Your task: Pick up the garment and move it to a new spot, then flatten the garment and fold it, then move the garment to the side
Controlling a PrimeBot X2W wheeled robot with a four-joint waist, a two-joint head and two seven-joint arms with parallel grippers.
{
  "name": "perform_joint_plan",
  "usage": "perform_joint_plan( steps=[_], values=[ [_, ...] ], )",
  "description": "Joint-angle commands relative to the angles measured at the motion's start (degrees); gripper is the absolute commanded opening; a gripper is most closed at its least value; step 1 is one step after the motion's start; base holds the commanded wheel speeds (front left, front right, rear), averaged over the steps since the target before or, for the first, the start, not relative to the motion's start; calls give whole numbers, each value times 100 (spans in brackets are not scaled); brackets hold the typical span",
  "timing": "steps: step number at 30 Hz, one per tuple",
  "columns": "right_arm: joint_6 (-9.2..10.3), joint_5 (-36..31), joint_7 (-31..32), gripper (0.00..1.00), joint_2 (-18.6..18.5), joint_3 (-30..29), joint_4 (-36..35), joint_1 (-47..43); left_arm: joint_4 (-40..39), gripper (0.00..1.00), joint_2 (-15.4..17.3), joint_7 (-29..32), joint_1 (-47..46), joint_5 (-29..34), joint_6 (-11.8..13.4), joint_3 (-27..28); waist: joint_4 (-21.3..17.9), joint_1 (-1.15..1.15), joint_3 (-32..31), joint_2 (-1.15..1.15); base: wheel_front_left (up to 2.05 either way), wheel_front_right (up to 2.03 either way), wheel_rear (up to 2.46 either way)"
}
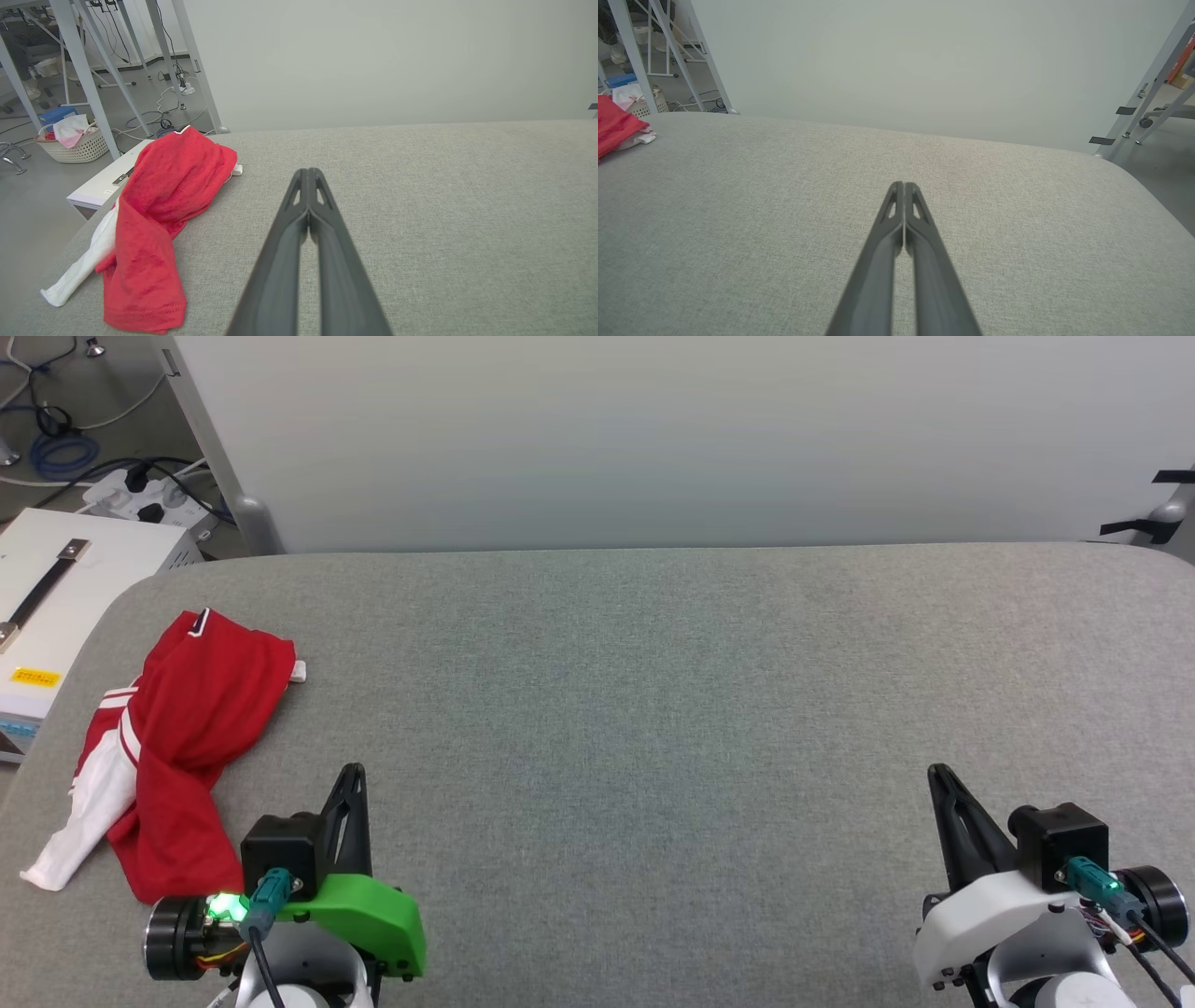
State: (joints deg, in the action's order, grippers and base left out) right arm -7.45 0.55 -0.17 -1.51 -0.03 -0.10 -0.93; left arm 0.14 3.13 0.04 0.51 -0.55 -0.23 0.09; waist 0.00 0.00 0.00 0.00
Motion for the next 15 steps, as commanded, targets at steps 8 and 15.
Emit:
perform_joint_plan(
  steps=[8,15],
  values=[
    [-3,-55,17,0,-17,3,10,93,-14,0,-25,-4,-51,55,23,-9,0,0,0,0,0,0,0],
    [-3,-55,17,0,-17,3,10,93,-14,0,-25,-4,-51,55,23,-9,0,0,0,0,0,0,0]
  ],
)
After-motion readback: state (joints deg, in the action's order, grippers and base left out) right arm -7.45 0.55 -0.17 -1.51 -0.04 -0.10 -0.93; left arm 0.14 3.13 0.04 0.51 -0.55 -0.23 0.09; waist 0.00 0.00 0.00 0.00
